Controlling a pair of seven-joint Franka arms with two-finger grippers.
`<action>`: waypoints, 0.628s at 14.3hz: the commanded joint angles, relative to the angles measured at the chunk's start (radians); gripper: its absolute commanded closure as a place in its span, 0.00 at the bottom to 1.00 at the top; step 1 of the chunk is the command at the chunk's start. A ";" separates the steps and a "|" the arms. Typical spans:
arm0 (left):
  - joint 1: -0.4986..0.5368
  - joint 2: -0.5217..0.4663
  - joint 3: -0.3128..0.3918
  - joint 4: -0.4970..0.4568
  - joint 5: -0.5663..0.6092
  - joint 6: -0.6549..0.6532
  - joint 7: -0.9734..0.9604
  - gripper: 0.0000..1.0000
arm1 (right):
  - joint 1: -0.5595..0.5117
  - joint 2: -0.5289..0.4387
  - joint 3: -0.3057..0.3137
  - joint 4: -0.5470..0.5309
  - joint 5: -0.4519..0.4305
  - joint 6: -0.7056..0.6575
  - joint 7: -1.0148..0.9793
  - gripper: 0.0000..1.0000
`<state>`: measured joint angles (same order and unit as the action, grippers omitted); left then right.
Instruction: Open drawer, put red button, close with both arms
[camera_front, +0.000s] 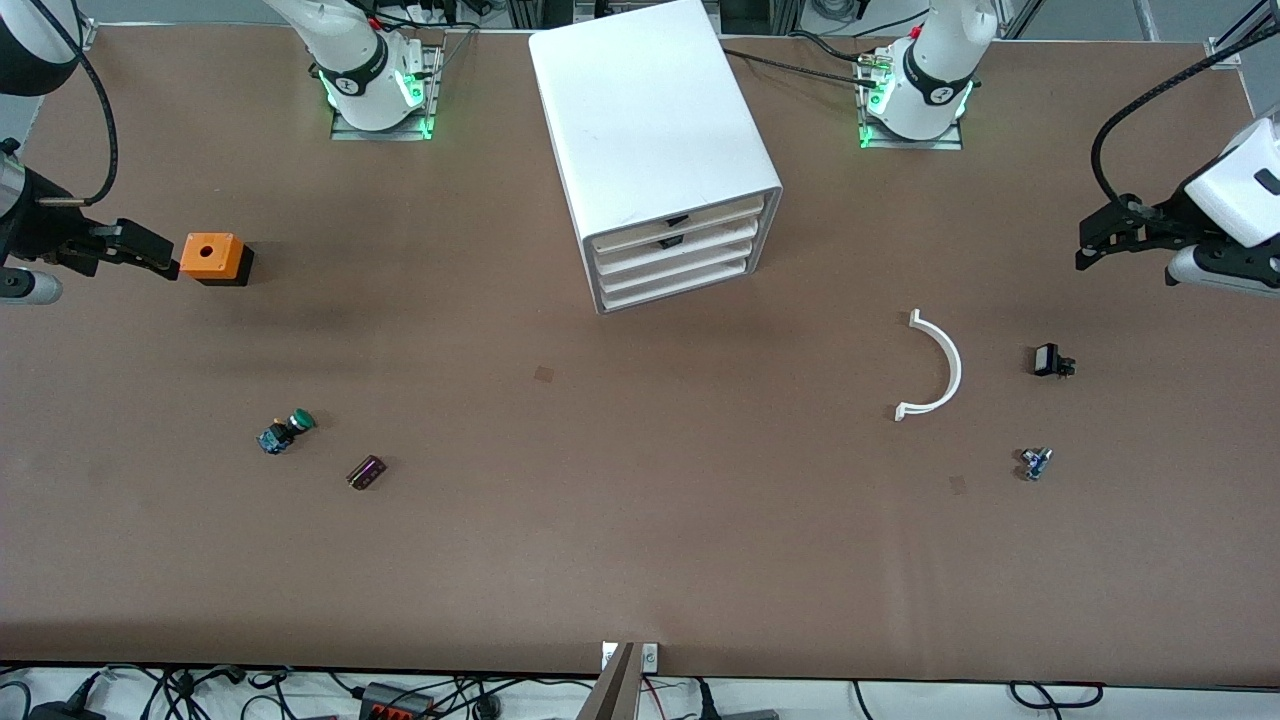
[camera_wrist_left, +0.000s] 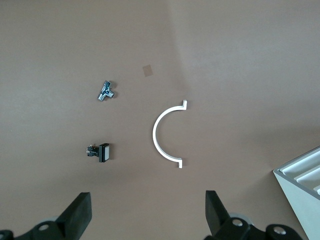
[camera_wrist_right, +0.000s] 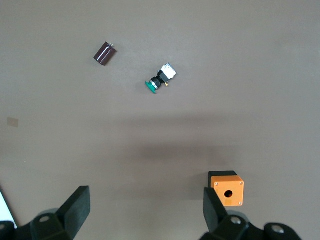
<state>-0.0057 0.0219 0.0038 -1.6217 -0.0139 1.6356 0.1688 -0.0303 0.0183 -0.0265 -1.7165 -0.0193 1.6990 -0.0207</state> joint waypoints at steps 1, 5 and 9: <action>0.000 0.026 -0.001 0.046 0.015 -0.031 -0.008 0.00 | 0.001 -0.012 0.003 0.005 -0.002 -0.001 0.001 0.00; -0.005 0.026 -0.002 0.046 0.015 -0.033 -0.009 0.00 | 0.001 -0.018 0.003 0.005 -0.002 -0.004 0.004 0.00; -0.005 0.026 -0.001 0.046 0.015 -0.033 -0.009 0.00 | 0.007 -0.018 0.005 0.003 -0.005 -0.004 0.002 0.00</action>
<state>-0.0071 0.0351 0.0036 -1.6070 -0.0139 1.6283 0.1685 -0.0292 0.0153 -0.0264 -1.7120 -0.0193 1.6995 -0.0207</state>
